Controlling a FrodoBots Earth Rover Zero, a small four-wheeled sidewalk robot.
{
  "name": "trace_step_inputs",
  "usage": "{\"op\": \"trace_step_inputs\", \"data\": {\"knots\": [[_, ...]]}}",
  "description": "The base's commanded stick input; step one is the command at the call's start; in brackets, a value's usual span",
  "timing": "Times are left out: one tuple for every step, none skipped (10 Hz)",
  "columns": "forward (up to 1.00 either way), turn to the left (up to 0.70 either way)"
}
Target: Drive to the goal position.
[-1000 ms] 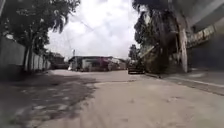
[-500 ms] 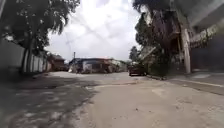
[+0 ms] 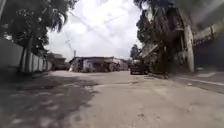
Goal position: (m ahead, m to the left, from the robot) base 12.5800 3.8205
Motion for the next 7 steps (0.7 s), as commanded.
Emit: {"op": "trace_step_inputs", "data": {"knots": [[0.5,0.01],[0.5,0.01],[0.5,0.01],[0.5,0.01],[0.5,0.01],[0.5,0.01],[0.5,0.01]]}}
